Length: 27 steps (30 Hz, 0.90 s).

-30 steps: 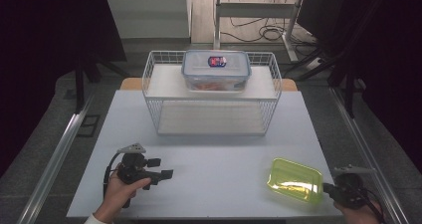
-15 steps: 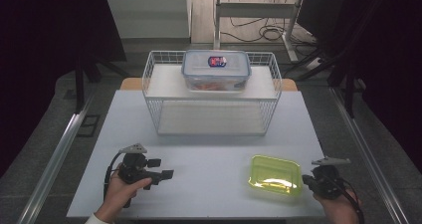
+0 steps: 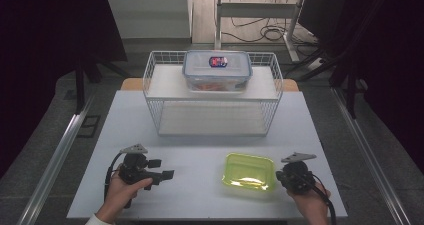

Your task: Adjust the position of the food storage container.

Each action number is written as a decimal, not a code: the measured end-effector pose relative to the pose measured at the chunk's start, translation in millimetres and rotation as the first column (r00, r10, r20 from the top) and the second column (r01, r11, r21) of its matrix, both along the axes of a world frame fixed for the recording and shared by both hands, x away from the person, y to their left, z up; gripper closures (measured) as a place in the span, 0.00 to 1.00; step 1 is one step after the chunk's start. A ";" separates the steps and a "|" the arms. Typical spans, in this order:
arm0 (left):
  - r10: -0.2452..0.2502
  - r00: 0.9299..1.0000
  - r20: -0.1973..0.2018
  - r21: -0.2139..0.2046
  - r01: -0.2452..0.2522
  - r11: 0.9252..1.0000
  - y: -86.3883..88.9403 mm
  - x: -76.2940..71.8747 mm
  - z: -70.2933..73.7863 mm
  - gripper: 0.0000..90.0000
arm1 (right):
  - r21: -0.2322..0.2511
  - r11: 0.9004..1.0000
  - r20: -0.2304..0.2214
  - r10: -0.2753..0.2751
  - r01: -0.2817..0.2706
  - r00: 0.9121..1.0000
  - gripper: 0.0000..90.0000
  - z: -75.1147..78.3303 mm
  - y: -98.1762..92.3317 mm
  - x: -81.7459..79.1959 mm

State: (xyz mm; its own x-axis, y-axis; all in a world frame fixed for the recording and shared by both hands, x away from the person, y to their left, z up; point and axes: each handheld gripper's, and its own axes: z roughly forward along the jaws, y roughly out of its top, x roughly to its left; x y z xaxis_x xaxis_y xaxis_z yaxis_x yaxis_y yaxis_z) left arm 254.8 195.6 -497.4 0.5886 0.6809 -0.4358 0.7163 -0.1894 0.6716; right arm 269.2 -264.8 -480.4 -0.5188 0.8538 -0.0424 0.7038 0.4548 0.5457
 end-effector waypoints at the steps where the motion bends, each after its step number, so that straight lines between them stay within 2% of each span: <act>1: -0.001 1.000 -0.001 0.000 0.001 1.000 -0.1 0.1 -0.2 0.24 | -0.001 1.000 -0.001 0.007 -0.007 1.000 0.99 0.1 4.6 1.0; 6: -0.001 1.000 -0.006 0.004 0.001 1.000 0.0 0.6 -1.4 0.23 | -0.022 0.997 0.000 0.074 -0.074 0.997 0.99 -3.5 34.6 8.1; 7: -0.001 1.000 -0.006 0.004 0.001 1.000 0.2 0.8 -1.6 0.23 | -0.022 0.997 0.000 0.074 -0.074 0.997 0.99 -3.5 34.6 8.1; 18: 0.006 1.000 -0.017 0.002 -0.006 1.000 -1.9 2.5 -2.5 0.23 | -0.013 0.986 0.003 0.166 -0.166 0.986 0.99 -9.3 81.1 23.1; 24: 0.015 1.000 -0.019 -0.002 -0.015 1.000 -0.5 3.4 -2.6 0.23 | -0.013 0.984 0.029 0.181 -0.180 0.983 0.99 -12.9 92.9 23.5; 27: 0.009 1.000 -0.020 -0.008 -0.009 1.000 -1.4 3.1 -1.6 0.23 | -0.010 0.984 0.038 0.178 -0.177 0.983 0.99 -10.8 89.5 23.0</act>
State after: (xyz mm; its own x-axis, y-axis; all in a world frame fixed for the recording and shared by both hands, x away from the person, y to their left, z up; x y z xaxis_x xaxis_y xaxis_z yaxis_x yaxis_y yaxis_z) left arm 258.0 194.2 -499.0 0.5735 0.6825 -0.4532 0.7313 -0.1771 0.6586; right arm 292.3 -175.3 -491.2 -0.6599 0.7480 -0.0704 0.5904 0.5742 0.5673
